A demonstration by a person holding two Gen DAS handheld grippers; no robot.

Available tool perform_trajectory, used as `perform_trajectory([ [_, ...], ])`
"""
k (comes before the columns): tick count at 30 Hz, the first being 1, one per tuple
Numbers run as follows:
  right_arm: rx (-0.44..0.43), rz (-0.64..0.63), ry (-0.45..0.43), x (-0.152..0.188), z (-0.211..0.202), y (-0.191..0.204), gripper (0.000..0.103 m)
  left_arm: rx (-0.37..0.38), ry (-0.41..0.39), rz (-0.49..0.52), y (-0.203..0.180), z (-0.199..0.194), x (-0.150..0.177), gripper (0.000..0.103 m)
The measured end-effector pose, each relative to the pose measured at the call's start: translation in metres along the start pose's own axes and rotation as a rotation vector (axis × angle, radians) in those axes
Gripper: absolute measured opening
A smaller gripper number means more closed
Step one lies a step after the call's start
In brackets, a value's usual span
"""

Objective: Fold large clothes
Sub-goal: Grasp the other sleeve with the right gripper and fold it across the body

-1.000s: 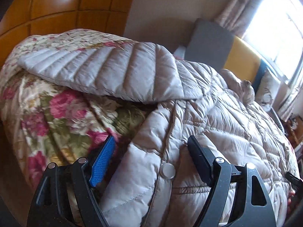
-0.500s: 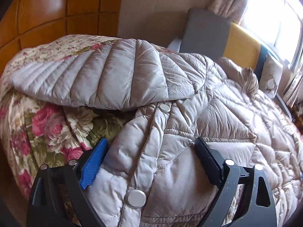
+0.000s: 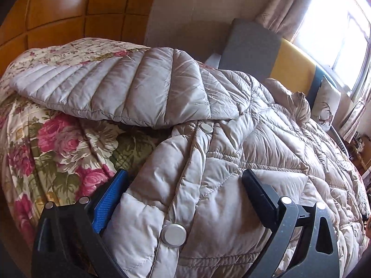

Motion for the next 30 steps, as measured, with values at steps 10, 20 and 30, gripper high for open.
perform_trajectory([
  [10,0.055,-0.202,0.048,0.007,0.022,0.019,0.037,0.009,-0.010,-0.006,0.001,-0.001,0.002,0.097],
  [20,-0.052,-0.612,0.038,0.072,0.015,0.110,0.026,0.012,-0.012,-0.007,0.002,-0.001,0.002,0.097],
  [30,-0.238,-1.235,0.297,0.281,0.036,0.196,0.024,0.019,-0.019,-0.011,0.001,-0.002,0.001,0.097],
])
Point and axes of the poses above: each gripper's, at about its wrist camera, not at the fingertips, and z roughly the way its jaws point, y to its left, x to its underside, the point moved 5 cm from there along z, roughly the way its jaws point, and after that the axes turned 1 degree about -z, right-handed, at the moved point
